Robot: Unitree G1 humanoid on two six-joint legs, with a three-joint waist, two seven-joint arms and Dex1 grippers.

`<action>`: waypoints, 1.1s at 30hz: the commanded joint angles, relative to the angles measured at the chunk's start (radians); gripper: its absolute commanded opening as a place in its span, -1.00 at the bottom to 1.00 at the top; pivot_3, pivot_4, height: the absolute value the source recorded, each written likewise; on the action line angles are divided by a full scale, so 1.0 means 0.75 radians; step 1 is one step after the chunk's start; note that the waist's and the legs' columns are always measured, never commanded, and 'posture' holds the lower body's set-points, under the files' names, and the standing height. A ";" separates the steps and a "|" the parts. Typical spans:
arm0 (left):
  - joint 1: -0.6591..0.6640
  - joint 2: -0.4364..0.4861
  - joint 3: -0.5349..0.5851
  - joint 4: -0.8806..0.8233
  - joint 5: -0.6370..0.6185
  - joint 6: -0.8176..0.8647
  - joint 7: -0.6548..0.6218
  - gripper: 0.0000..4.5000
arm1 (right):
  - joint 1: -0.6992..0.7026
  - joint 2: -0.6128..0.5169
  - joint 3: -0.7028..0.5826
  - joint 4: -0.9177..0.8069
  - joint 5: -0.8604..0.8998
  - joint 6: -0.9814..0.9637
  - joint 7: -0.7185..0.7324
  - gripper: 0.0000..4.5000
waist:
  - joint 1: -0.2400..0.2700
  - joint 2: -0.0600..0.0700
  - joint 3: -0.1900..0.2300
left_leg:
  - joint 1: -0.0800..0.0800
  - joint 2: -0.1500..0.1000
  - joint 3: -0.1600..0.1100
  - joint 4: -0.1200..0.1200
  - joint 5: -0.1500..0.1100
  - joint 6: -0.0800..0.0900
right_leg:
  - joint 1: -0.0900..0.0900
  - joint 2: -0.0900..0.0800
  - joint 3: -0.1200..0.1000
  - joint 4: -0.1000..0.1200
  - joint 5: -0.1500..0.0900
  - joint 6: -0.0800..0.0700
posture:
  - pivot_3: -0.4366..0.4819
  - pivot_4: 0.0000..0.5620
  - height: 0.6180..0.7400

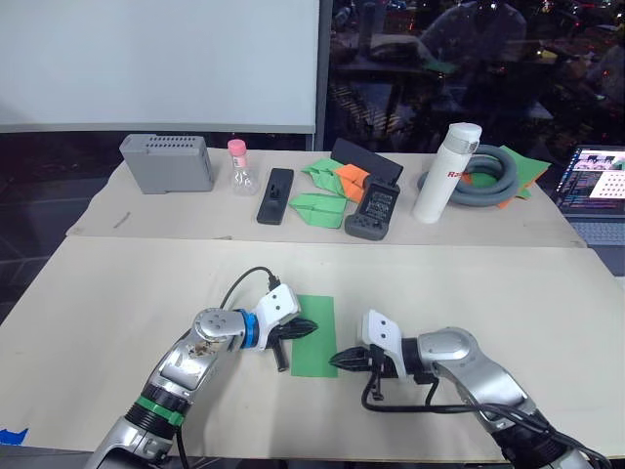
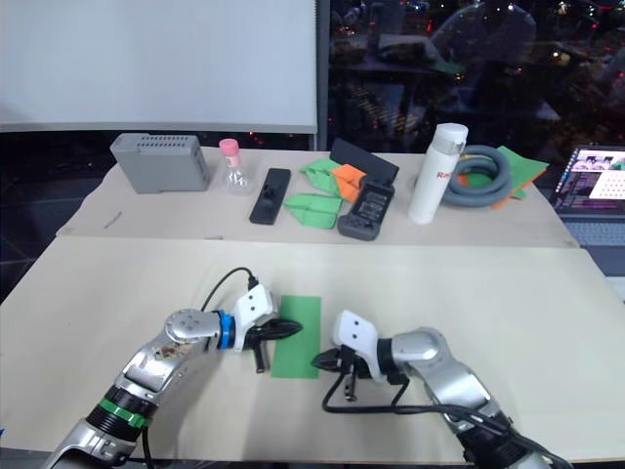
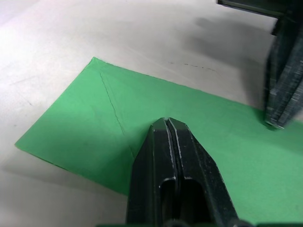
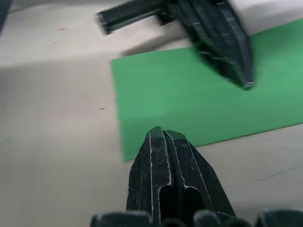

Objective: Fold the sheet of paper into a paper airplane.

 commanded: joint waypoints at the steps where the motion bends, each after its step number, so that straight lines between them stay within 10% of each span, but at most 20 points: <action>1: 0.009 0.010 -0.024 0.050 0.029 0.013 -0.011 -1.00 | 0.087 -0.061 0.083 -0.004 -0.023 0.124 0.008 -0.97 | 0.000 0.000 0.000 | 0.000 0.000 0.000 0.000 0.000 0.000 | 0.000 0.000 0.000 0.000 0.000 0.000 | -0.05 -0.47 1.00; 19: -0.005 0.004 0.056 -0.026 -0.061 0.082 -0.026 -1.00 | 0.000 -0.170 -0.201 -0.328 0.385 0.389 0.035 -0.97 | 0.018 0.000 0.001 | -0.013 0.000 0.000 0.000 -0.003 0.005 | -0.008 -0.002 0.000 -0.011 0.000 0.001 | -0.05 -0.47 1.00; 33: 0.062 0.133 0.356 -0.351 -0.341 0.374 0.013 -1.00 | -0.288 -0.113 -0.110 -0.108 0.272 0.338 -0.050 -0.97 | 0.014 0.001 0.003 | -0.027 -0.002 0.001 0.002 -0.003 0.005 | -0.023 0.002 -0.003 -0.007 0.002 0.004 | -0.05 -0.47 1.00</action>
